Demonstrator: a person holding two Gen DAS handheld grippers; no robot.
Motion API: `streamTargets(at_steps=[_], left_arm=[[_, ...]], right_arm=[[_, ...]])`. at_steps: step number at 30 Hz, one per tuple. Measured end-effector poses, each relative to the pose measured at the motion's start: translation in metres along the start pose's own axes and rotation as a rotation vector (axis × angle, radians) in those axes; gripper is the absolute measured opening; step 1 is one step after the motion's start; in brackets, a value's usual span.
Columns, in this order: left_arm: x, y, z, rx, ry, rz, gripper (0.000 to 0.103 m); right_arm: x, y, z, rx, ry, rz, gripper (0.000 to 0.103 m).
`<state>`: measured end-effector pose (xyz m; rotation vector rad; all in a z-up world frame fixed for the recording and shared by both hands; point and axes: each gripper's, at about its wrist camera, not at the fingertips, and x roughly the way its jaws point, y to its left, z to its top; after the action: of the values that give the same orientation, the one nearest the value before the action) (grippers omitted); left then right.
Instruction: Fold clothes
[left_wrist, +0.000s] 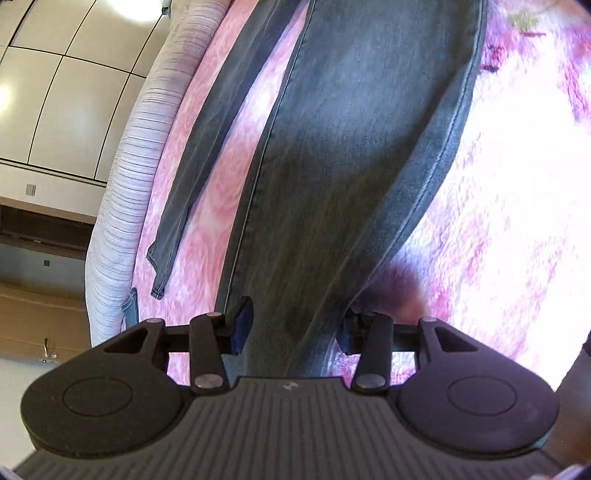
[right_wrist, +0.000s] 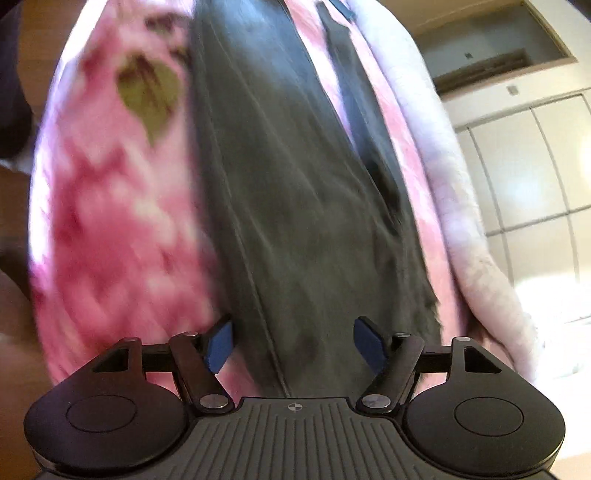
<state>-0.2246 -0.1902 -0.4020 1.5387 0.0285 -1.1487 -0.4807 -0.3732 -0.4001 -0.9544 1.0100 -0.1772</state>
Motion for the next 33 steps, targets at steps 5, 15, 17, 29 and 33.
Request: streamTargets(at_steps=[5,15,17,29,33], left_arm=[[0.001,0.002,0.004,0.011,0.026,-0.021,0.043],[-0.026,0.027,0.007,0.042,0.057,-0.062,0.007],[-0.041,0.043,0.010,0.042,0.062,-0.060,0.007],[-0.089,0.194,0.050,-0.064,0.112,-0.082,0.007],[-0.061,0.260,0.075,-0.080,0.109,-0.169,0.007]], right_arm=[[0.028,-0.013,-0.053,-0.036,0.182,-0.086,0.042],[0.032,-0.067,-0.067,0.019,0.227,0.027,0.009],[0.017,-0.082,-0.062,0.038,0.212,0.034,0.009],[-0.043,-0.195,-0.022,0.079,0.125,0.115,0.008],[-0.025,-0.242,-0.009,0.040,0.129,0.155,0.008]])
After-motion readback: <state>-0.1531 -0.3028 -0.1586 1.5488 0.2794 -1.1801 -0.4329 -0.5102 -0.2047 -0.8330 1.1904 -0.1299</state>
